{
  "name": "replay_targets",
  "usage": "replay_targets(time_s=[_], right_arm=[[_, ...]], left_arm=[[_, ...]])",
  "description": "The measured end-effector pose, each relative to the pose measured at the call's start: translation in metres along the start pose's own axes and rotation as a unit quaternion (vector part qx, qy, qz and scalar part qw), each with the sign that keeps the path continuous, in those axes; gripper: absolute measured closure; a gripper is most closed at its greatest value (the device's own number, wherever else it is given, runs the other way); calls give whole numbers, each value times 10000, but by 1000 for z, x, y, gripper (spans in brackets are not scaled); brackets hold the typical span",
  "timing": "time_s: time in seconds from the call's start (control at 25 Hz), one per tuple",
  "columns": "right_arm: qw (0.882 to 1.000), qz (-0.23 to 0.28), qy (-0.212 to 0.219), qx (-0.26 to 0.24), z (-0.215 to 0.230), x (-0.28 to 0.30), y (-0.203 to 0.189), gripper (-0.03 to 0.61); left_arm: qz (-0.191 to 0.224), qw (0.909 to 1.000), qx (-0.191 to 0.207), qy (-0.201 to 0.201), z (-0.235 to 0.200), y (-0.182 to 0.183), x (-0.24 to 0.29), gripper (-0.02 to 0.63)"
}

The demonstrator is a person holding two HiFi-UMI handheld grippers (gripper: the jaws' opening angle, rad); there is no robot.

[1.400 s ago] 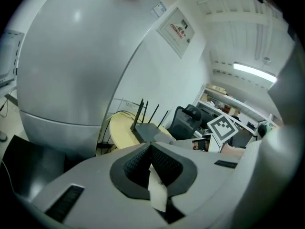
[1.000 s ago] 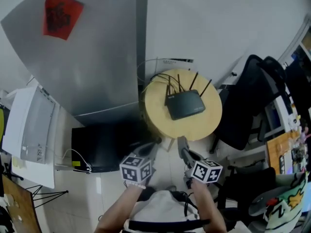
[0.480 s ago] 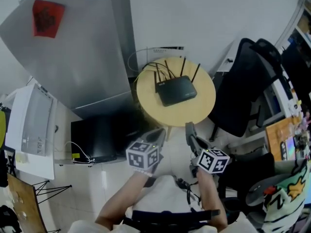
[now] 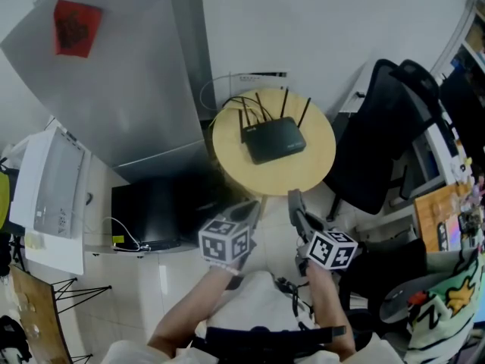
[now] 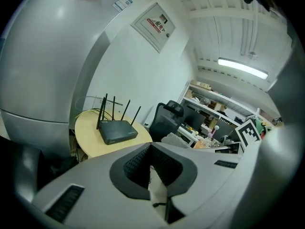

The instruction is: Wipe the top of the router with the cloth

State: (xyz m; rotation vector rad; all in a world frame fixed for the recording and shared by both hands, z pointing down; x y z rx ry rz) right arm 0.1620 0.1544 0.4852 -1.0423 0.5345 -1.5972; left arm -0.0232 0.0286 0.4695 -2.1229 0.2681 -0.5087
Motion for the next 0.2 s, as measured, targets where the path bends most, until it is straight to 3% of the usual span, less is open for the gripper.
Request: replay_targets(time_s=[0.2], right_arm=[[10000, 17, -1, -50, 3, -5, 1, 545]], left_arm=[[1, 10000, 6, -6, 5, -2, 0, 615]])
Point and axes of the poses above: the fingertips, and each gripper's own axes: x forward along the fingers, z to its right, y out of its top, the point moved 9 cm from there along -x, backward along the fingers, and after that the axes turned 9 degrees about z, right-handed, at the moved point
